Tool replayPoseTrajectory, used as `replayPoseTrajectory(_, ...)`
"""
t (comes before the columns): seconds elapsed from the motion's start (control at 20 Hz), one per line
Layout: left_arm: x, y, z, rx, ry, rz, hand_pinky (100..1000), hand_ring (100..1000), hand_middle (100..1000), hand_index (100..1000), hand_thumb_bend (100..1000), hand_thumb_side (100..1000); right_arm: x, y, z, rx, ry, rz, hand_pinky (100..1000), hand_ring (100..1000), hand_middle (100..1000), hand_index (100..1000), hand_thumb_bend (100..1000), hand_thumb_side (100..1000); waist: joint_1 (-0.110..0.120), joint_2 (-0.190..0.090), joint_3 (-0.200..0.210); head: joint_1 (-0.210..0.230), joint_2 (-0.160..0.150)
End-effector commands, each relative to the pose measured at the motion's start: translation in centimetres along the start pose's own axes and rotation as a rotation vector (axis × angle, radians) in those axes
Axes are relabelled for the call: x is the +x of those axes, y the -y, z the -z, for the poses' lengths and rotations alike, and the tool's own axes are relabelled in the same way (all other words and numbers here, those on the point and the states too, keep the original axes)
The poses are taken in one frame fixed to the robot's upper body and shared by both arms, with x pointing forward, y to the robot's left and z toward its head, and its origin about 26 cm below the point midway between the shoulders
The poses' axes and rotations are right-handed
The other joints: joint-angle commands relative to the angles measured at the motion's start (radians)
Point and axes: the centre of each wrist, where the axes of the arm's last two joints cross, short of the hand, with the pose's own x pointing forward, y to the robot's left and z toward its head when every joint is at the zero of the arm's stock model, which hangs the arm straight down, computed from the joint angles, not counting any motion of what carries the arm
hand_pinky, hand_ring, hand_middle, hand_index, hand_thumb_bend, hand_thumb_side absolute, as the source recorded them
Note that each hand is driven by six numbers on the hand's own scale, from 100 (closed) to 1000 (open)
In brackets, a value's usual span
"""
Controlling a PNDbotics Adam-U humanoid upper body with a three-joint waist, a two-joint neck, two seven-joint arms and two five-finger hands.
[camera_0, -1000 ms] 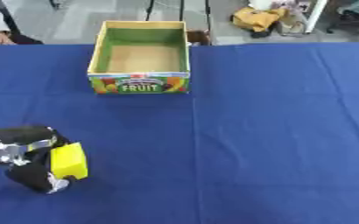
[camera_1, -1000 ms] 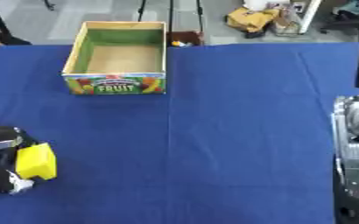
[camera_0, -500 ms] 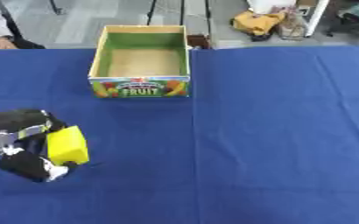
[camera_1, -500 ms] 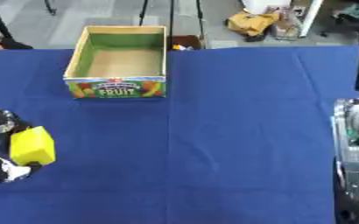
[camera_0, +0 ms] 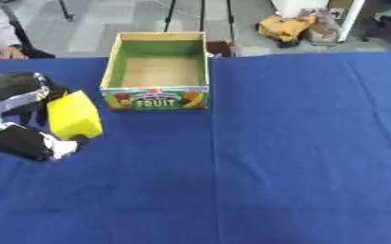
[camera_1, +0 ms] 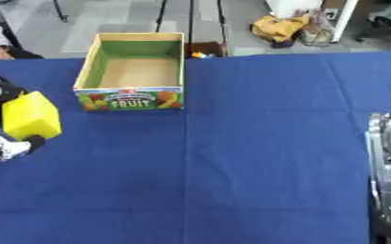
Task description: Pick up objects on the table and place them in the box.
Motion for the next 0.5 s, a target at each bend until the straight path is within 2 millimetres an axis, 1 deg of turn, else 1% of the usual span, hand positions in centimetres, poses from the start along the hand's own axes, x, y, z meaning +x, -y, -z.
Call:
replayPoseTrajectory(0.05, -0.5, -2.1, -0.5, 0.059, -0.035, 0.023, 448, 494, 473, 638, 143, 526, 0.3, 0.3, 0.5, 0.002, 0.029, -0.004, 752, 855, 670, 863, 100, 1000, 0.005, -0.017, -0.003, 0.01, -0.017)
replayPoseTrajectory(0.25, -0.9, -3.8, 0.1, 0.111, -0.05, 0.012, 447, 492, 470, 635, 137, 530, 0.3, 0.3, 0.5, 0.009, 0.03, -0.003, 751, 855, 668, 862, 100, 1000, 0.012, -0.014, -0.006, 0.022, -0.025)
replayPoseTrajectory(0.5, -1.9, -6.0, 2.0, 0.179, -0.084, -0.014, 445, 487, 463, 627, 130, 530, 0.3, 0.3, 0.5, 0.018, 0.034, -0.001, 751, 855, 667, 862, 100, 1000, 0.019, -0.01, -0.01, 0.04, -0.035)
